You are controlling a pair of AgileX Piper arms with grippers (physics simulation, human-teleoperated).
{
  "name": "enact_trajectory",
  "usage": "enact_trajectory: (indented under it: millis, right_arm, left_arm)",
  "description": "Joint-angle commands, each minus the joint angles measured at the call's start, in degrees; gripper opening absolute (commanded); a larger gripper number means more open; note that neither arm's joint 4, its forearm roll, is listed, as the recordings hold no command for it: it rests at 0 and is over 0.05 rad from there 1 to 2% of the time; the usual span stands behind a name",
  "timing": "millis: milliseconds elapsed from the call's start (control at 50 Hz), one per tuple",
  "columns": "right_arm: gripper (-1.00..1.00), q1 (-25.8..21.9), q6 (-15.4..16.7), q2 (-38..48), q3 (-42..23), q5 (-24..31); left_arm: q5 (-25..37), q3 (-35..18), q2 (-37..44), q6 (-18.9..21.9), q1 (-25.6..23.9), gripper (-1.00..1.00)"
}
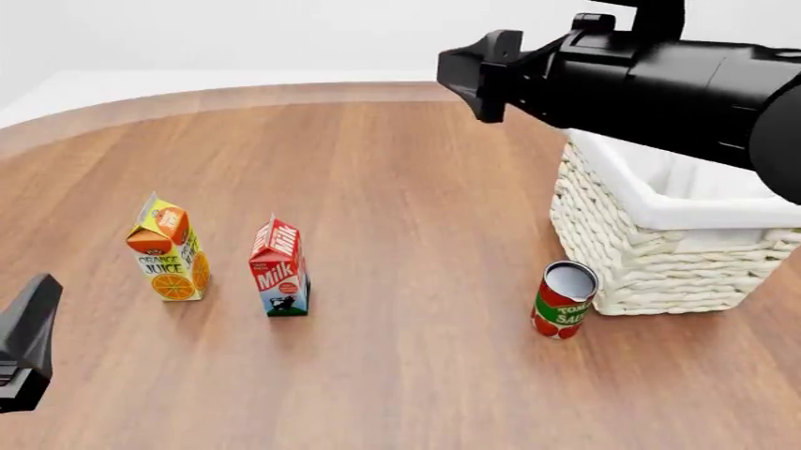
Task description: Pick the milk and place it in the basket.
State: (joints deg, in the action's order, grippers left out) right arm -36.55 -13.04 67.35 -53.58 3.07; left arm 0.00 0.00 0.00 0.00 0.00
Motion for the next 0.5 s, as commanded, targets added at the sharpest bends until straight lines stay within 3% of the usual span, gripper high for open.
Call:
enact_trajectory:
  millis: [20,60,380,500]
  right_arm:
    - [1.00,-1.23,-2.45,4.94,-4.22,-0.32]
    - [1.00,-1.18,-3.87,5.88,-4.53,-0.70]
    - [1.00,-1.90,-4.91,13.56,-10.81,0.41]
    - [1.00,-2.15,-6.81,16.26,-12.99,0.83]
  left_arm:
    - [0.00,0.00,0.00,0.00,0.00,1.00]
    - [0.00,0.00,0.00,0.00,0.00,1.00]
    - [0.00,0.00,0.00,0.00,0.00,1.00]
    - [0.00,0.00,0.00,0.00,0.00,1.00]
